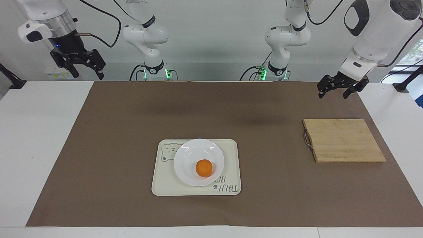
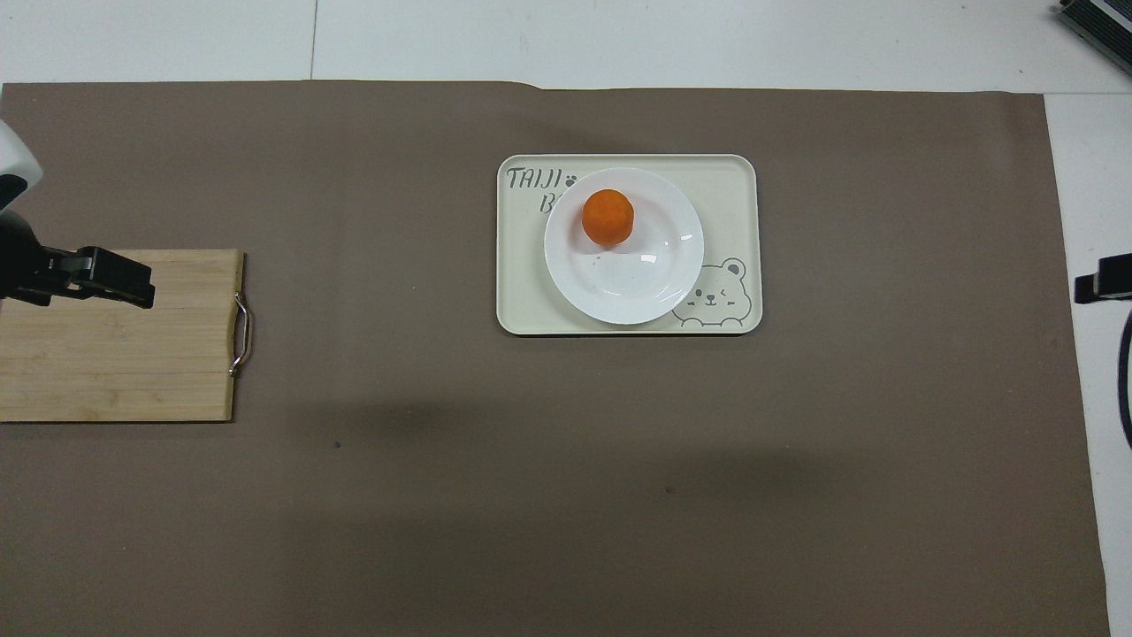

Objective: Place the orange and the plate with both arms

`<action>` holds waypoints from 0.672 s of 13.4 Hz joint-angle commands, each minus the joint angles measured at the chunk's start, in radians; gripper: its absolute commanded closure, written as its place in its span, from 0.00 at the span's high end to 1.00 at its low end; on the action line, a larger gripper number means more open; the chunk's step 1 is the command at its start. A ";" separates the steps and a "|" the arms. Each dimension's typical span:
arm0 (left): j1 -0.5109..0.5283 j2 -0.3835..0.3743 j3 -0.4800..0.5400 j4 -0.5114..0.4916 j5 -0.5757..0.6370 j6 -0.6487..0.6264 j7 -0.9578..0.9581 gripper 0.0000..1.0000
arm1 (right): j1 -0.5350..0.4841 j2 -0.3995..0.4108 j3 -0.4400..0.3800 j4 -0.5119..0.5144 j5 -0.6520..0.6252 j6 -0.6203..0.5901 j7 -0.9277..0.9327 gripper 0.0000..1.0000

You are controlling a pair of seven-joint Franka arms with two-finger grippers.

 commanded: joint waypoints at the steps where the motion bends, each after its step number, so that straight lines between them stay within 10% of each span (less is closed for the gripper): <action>1: 0.007 0.000 -0.005 0.007 0.009 -0.004 0.003 1.00 | 0.028 -0.037 0.012 -0.053 -0.089 0.027 -0.017 1.00; 9: 0.007 0.000 -0.005 0.006 0.009 -0.004 0.003 1.00 | 0.042 -0.080 0.041 -0.129 -0.042 0.025 -0.022 1.00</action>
